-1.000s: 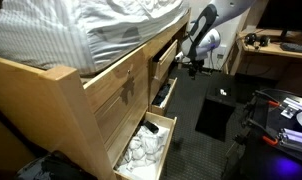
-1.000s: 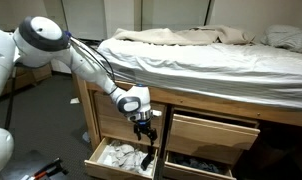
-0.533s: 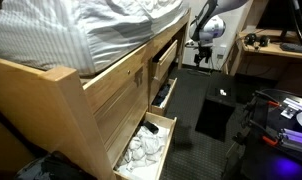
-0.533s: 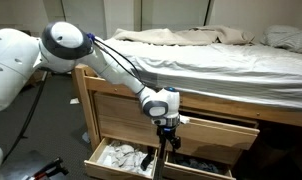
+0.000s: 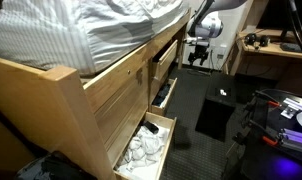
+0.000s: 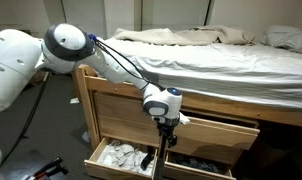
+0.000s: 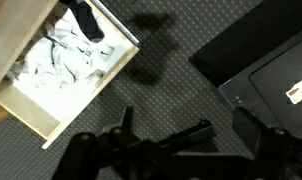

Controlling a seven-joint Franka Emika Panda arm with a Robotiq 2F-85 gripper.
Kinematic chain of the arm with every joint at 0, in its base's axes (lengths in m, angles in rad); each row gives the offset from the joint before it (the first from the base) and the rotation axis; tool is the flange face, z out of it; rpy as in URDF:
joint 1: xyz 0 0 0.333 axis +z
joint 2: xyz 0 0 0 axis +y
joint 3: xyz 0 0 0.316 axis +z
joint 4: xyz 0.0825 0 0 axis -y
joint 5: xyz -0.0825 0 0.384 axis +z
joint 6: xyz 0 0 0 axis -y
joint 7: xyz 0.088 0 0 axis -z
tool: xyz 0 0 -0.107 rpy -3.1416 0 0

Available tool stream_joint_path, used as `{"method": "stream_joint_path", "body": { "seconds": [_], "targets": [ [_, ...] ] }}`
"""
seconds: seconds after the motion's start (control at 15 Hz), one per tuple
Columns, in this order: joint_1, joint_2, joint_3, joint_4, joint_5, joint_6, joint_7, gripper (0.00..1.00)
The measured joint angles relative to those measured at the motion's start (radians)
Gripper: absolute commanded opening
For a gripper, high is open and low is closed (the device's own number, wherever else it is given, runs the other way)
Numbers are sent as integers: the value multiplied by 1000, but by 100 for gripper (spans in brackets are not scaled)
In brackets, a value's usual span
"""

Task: Open the top most drawer on the right

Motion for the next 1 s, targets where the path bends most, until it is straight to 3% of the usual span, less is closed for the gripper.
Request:
{"method": "stream_joint_path", "body": {
  "seconds": [0.47, 0.67, 1.0],
  "targets": [
    [-138, 99, -7, 120, 329, -188, -3, 100],
    [-143, 99, -4, 123, 354, -186, -2, 100],
    [-154, 99, 21, 119, 609, -195, 0, 100]
  ]
}}
